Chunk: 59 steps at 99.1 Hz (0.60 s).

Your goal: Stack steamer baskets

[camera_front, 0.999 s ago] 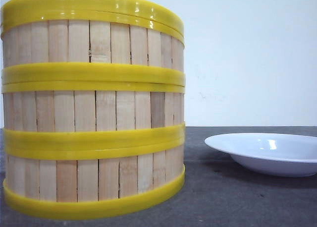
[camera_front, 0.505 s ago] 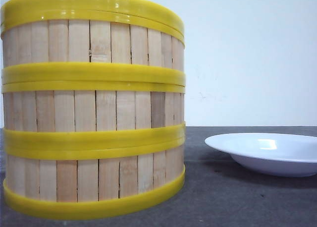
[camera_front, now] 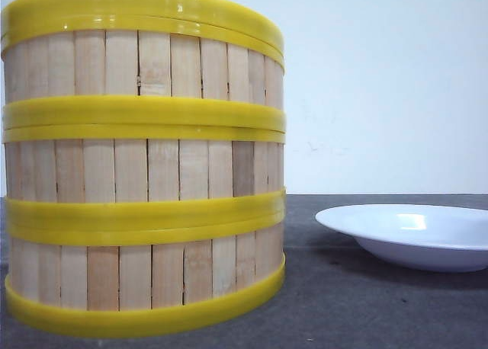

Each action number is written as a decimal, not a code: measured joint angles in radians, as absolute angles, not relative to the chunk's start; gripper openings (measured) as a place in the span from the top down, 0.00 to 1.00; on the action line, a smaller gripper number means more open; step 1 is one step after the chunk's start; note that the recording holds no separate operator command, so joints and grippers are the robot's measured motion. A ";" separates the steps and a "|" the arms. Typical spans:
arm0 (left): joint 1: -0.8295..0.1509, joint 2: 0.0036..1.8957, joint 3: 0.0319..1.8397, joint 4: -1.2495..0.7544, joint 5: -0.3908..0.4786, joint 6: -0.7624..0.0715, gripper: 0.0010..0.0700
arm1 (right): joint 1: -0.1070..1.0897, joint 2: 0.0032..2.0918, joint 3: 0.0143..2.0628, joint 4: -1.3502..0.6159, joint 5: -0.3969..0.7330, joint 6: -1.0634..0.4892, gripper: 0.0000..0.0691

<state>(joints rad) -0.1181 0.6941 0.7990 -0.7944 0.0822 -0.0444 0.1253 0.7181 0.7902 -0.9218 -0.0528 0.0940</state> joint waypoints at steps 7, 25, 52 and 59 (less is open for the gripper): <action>-0.118 0.694 0.799 -0.794 0.082 -0.044 0.99 | 0.125 0.718 0.790 -0.906 -0.053 0.094 0.99; -0.118 0.694 0.799 -0.794 0.082 -0.044 0.99 | 0.125 0.718 0.790 -0.869 -0.053 0.094 0.99; -0.118 0.558 0.754 -0.756 0.057 -0.013 0.99 | 0.125 0.719 0.790 -0.804 -0.053 0.094 0.99; -0.118 0.468 0.676 -0.694 0.018 -0.014 0.99 | 0.125 0.719 0.790 -0.784 -0.053 0.094 0.99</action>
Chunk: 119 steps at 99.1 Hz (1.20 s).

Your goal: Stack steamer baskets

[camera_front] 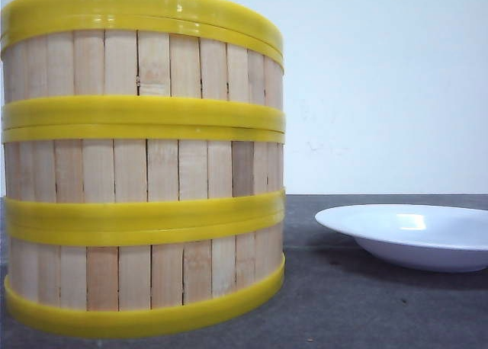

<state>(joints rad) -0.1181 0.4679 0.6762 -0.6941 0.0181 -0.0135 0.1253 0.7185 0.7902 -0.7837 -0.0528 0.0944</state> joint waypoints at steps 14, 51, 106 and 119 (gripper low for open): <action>-0.113 0.302 0.473 -0.509 -0.029 -0.016 0.99 | 0.125 0.719 0.790 -0.748 -0.053 0.094 0.99; -0.091 0.012 0.040 -0.201 -0.031 -0.084 0.99 | 0.125 0.718 0.790 -0.676 -0.053 0.094 0.99; -0.063 0.004 0.033 -0.184 -0.029 -0.094 0.99 | 0.125 0.719 0.790 -0.623 -0.053 0.094 0.99; -0.063 0.004 0.033 -0.184 -0.029 -0.094 0.99 | 0.125 0.719 0.790 -0.623 -0.053 0.094 0.99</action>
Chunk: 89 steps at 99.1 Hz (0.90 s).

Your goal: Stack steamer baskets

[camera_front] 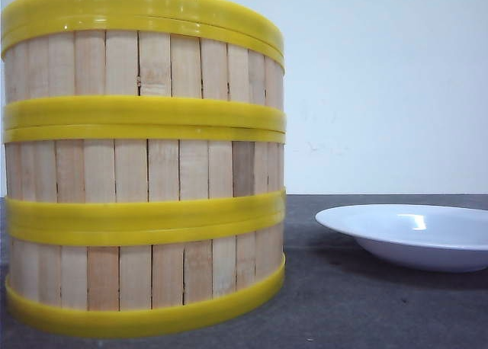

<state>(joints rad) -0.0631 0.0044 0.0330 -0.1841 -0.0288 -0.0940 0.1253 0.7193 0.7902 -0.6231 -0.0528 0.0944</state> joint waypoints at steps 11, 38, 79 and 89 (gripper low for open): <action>-0.063 0.004 0.033 -0.184 -0.029 -0.094 0.99 | 0.125 0.719 0.790 -0.624 -0.053 0.094 0.99; -0.063 0.004 0.033 -0.184 -0.029 -0.094 0.99 | 0.136 0.577 0.606 -0.356 -0.049 0.094 0.99; -0.063 0.004 0.033 -0.184 -0.029 -0.094 0.99 | 0.134 0.008 0.076 -0.267 -0.009 0.093 0.99; -0.063 0.004 0.033 -0.184 -0.028 -0.094 0.99 | 0.134 0.006 0.043 -0.249 -0.019 0.093 0.99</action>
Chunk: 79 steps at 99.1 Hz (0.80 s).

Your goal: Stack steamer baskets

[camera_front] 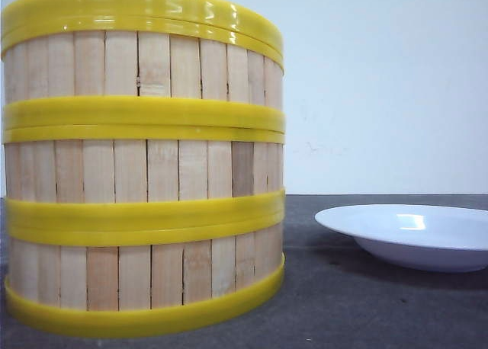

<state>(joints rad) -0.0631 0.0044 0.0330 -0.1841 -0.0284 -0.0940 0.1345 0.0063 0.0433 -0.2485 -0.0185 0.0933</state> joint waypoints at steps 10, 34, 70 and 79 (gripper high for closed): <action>-0.063 0.005 0.033 -0.184 -0.028 -0.094 0.99 | 0.133 0.006 0.029 -0.204 -0.022 0.089 0.99; -0.063 0.005 0.033 -0.184 -0.028 -0.094 0.99 | 0.124 0.004 0.020 -0.181 -0.023 0.077 0.99; -0.063 0.005 0.033 -0.184 -0.028 -0.094 0.99 | 0.124 0.004 0.017 -0.170 -0.023 0.075 0.99; -0.063 0.005 0.033 -0.184 -0.028 -0.094 0.99 | 0.124 0.004 0.017 -0.170 -0.023 0.075 0.99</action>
